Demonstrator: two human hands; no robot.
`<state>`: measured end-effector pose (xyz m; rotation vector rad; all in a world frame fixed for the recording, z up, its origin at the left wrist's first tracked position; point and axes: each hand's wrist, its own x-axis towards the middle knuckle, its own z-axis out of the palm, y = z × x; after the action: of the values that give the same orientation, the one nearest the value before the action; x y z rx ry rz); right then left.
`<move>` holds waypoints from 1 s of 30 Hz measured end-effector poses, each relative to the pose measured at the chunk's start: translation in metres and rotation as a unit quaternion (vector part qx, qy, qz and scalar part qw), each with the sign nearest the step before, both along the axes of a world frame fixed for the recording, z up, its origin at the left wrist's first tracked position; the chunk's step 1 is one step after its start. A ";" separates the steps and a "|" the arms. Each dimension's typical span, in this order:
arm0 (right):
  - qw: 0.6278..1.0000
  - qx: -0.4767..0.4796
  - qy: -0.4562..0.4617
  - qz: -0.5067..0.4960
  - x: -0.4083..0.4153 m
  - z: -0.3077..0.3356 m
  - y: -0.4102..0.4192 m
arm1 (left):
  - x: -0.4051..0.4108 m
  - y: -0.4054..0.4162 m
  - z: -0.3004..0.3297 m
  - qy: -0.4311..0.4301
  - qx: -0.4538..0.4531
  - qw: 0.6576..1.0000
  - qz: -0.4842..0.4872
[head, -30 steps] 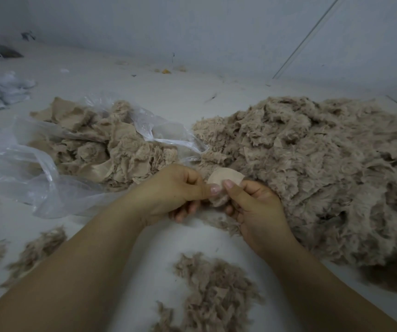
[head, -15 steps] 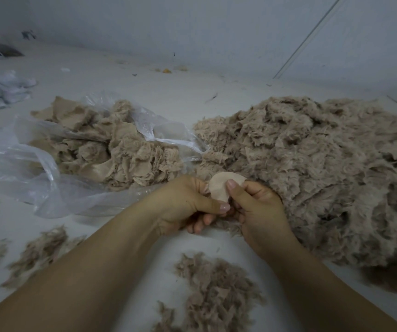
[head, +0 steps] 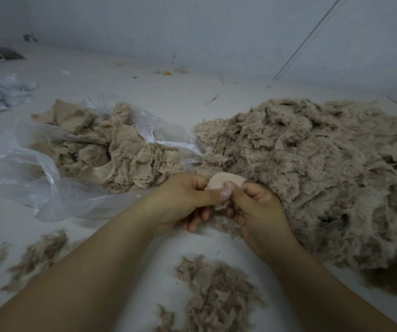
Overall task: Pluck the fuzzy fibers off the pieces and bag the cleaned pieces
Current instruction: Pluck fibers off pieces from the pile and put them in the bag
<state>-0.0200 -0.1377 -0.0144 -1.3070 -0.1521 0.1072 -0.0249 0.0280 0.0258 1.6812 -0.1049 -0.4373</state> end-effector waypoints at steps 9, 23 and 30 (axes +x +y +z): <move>1.000 -0.015 0.021 0.000 0.004 -0.004 0.000 | 0.011 0.008 0.001 -0.150 -0.041 0.950 0.271; 0.999 -0.036 0.030 -0.007 0.001 -0.001 0.000 | 0.012 0.043 0.010 -0.322 0.588 0.661 0.338; 1.000 -0.011 0.029 -0.004 0.002 0.001 0.003 | 0.009 -0.003 -0.015 -0.386 0.522 0.760 0.029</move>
<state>-0.0184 -0.1346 -0.0136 -1.3252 -0.0971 0.1395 -0.0157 0.0254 0.0109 2.8898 -0.4806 0.3965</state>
